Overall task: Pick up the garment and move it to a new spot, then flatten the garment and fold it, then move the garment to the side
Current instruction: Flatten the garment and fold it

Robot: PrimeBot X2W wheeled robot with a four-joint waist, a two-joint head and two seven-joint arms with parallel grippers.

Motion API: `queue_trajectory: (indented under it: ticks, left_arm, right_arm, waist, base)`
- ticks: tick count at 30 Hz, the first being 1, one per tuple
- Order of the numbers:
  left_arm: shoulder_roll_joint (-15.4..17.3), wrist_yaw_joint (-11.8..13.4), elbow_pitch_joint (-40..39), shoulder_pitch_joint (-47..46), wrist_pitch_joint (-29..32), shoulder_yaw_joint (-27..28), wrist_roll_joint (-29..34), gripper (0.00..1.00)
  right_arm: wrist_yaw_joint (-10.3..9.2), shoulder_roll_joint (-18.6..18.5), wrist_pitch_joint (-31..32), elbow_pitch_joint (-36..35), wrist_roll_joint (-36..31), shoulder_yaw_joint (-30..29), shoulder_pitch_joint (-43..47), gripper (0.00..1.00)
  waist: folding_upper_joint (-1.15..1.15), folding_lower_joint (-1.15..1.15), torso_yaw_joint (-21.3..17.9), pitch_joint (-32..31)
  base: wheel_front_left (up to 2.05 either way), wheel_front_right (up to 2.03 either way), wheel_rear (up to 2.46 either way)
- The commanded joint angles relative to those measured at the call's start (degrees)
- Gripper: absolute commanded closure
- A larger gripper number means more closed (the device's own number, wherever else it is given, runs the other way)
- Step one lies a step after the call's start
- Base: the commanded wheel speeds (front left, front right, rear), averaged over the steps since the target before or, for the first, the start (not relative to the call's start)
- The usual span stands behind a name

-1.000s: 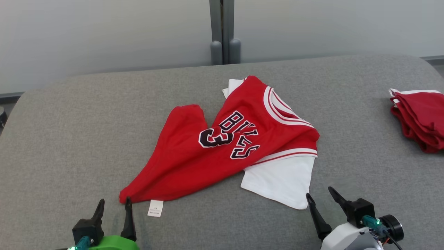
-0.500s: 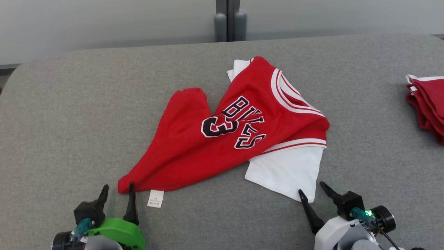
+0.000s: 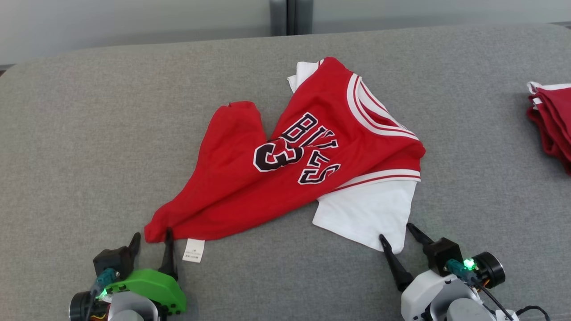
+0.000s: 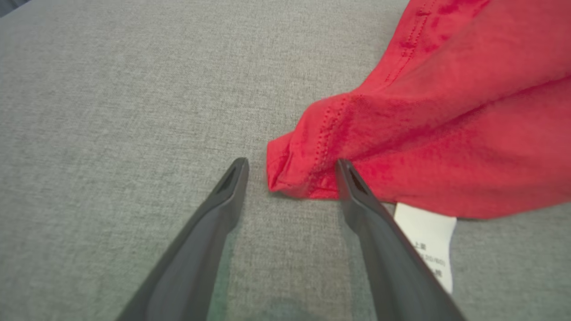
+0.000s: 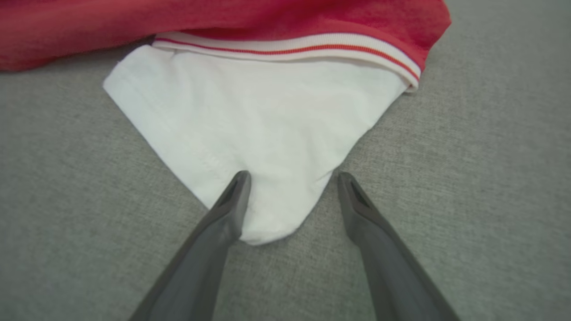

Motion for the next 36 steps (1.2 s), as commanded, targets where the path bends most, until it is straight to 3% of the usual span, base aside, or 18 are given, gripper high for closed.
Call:
queue_trajectory:
  ticks: [1, 7, 8, 9, 10, 11, 12, 13, 19, 30, 36]
  left_arm:
    - [0.3, 0.6, 0.7, -1.3, 0.0, 0.5, -0.4, 0.0]
    - [0.2, 0.3, 1.8, -2.5, 0.0, 0.6, -0.4, 0.02]
    - [0.2, 0.2, 1.8, -2.5, 0.0, 0.5, -0.4, 0.16]
    - [0.2, 0.2, 1.7, -2.4, 0.0, 0.3, -0.2, 0.41]
    - [0.2, 0.1, 1.5, -2.3, 0.0, 0.2, -0.1, 0.54]
    - [0.2, 0.1, 1.4, -2.2, 0.0, 0.2, -0.1, 0.69]
    - [0.2, 0.1, 1.3, -2.0, 0.0, 0.0, -0.2, 0.98]
    - [0.2, 0.1, 1.3, -1.8, 0.0, 0.0, -0.2, 0.98]
    - [0.3, -0.2, -1.2, -0.6, 0.0, -0.2, -0.9, 1.0]
    - [0.3, -0.6, -14.2, 0.7, 0.0, -1.0, -1.7, 1.0]
    - [4.5, -0.6, -23.0, -3.2, 0.0, -5.3, -4.3, 1.0]
  right_arm:
    - [-0.07, -0.2, 0.2, 1.3, -0.6, 0.1, 0.1, 0.0]
    - [-0.07, -0.2, 0.5, 3.4, -1.5, 0.4, 0.0, 0.0]
    - [-0.07, -0.2, 0.5, 3.6, -1.5, 0.4, 0.0, 0.0]
    - [-0.08, -0.2, 0.5, 3.9, -1.5, 0.4, 0.0, 0.0]
    - [-0.08, -0.2, 0.6, 4.4, -1.5, 0.4, 0.1, 0.11]
    - [-0.07, -0.3, 0.6, 4.8, -1.3, 0.4, 0.2, 0.47]
    - [-0.07, -0.3, 0.7, 5.7, -1.1, 0.5, 0.3, 0.63]
    - [-0.08, -0.3, 0.8, 6.3, -0.8, 0.7, 0.2, 1.0]
    - [-0.05, -0.2, 0.4, 3.9, 1.6, 0.4, -0.6, 1.0]
    - [-0.06, -1.1, 0.0, -16.2, 5.4, -5.7, -1.3, 1.0]
    - [-0.06, -5.2, 0.0, -27.1, 8.3, -9.8, -5.5, 1.0]
  waist:
    - [0.0, 0.0, -0.1, 0.5]
    - [0.0, 0.0, -0.1, 1.1]
    - [0.0, 0.0, -0.1, 1.1]
    - [0.0, 0.0, -0.1, 1.0]
    - [0.0, 0.0, -0.1, 1.0]
    - [0.0, 0.0, 0.0, 1.0]
    - [0.0, 0.0, 0.1, 1.0]
    - [0.0, 0.0, 0.1, 1.0]
    - [0.0, 0.0, 0.4, 0.5]
    - [0.0, 0.0, -0.8, -4.1]
    - [0.0, 0.0, -1.6, -7.1]
  base:
    - [0.0, 0.0, 0.0]
    - [0.0, 0.0, 0.0]
    - [0.0, 0.0, 0.0]
    - [0.0, 0.0, 0.0]
    - [0.0, 0.0, 0.0]
    - [0.0, 0.0, 0.0]
    - [0.0, 0.0, 0.0]
    - [0.0, 0.0, 0.0]
    - [0.0, 0.0, 0.0]
    - [0.0, 0.0, 0.0]
    - [0.0, 0.0, 0.0]
